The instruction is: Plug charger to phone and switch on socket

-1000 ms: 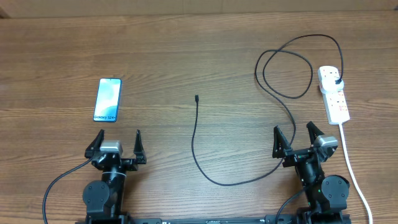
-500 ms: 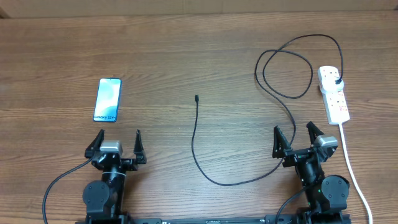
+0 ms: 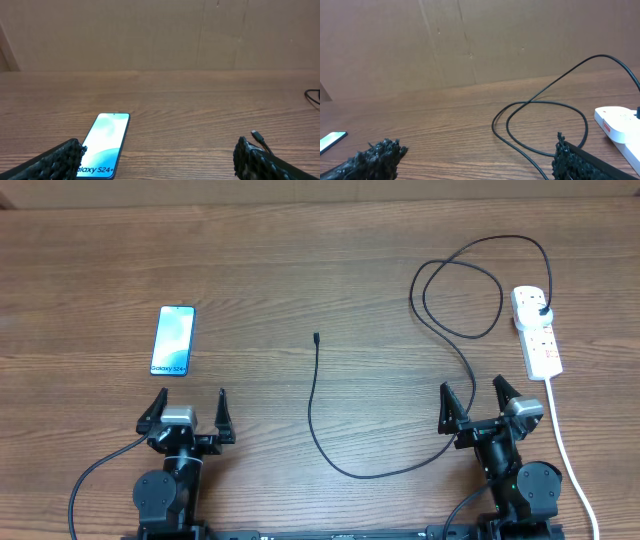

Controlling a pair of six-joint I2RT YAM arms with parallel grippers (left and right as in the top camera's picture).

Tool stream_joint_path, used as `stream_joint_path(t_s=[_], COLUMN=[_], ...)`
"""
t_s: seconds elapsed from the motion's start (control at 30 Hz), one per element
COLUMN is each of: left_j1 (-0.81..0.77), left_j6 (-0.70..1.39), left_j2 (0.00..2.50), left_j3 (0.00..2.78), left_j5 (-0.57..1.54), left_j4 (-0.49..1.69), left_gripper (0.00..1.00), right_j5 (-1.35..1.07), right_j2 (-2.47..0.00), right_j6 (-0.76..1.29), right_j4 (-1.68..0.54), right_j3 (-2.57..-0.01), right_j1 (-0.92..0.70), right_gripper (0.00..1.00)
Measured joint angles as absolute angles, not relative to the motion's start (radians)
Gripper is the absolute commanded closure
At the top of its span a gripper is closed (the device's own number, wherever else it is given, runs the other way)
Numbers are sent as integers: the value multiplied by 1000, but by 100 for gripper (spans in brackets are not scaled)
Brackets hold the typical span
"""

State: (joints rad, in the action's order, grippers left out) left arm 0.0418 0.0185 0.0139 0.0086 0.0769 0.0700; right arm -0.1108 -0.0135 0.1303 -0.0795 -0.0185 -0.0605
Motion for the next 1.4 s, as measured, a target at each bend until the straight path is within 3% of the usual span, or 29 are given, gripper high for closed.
stream_joint_path(t_s=[0.6, 0.93, 1.17, 1.4], left_j1=[42, 42, 42, 42], left_j6=[19, 19, 17, -49], left_j2=[14, 44, 280, 615], left_j3=[19, 167, 382, 758], left_j5=[77, 78, 112, 120], left_j4=[89, 202, 245, 495], left_gripper=[1, 1, 0, 0], right_j5=[-111, -111, -111, -111], right_j2=[-14, -14, -12, -11], right_j6=[130, 130, 130, 130], right_j4=[-79, -80, -80, -80], right_j3=[-19, -19, -19, -19], right_j1=[-60, -60, -61, -60], right_gripper=[0, 0, 0, 0])
